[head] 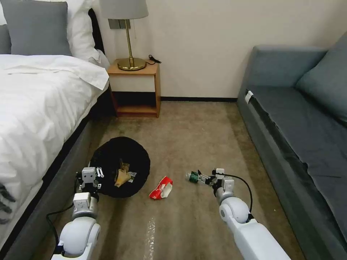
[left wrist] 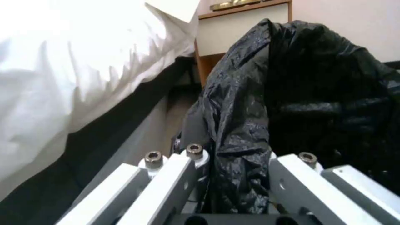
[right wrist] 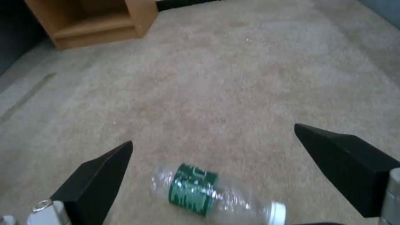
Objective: Pick up the trash bin, then pick up the garbage on the floor and place it into the trash bin.
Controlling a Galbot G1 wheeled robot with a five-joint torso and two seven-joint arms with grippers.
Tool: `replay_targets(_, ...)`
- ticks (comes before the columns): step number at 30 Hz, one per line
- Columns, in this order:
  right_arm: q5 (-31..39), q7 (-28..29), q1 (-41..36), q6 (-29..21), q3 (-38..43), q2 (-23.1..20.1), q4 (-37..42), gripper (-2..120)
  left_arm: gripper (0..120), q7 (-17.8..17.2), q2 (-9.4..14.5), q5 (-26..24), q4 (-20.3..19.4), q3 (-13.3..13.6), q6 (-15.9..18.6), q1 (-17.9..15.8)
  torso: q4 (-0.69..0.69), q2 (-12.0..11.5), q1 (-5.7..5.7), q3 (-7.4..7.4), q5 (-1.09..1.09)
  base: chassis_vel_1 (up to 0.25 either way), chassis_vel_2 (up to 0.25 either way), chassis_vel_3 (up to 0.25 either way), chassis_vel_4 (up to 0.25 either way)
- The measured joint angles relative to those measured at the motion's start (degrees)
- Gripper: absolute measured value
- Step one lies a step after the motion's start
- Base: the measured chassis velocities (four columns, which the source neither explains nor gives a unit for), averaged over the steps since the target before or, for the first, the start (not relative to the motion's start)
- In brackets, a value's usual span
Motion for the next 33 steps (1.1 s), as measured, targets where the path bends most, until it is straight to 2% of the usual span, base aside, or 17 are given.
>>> replay_targets(33, -3.87, -1.66, 2.89, 1.66, -5.28, -0.03, -3.97, 100, 4, 0.08, -0.01, -0.33, 1.08, 1.23, -0.11, -1.23, 0.00, 0.00, 0.00, 0.01, 0.01, -0.094, 0.104, 0.098, -0.098)
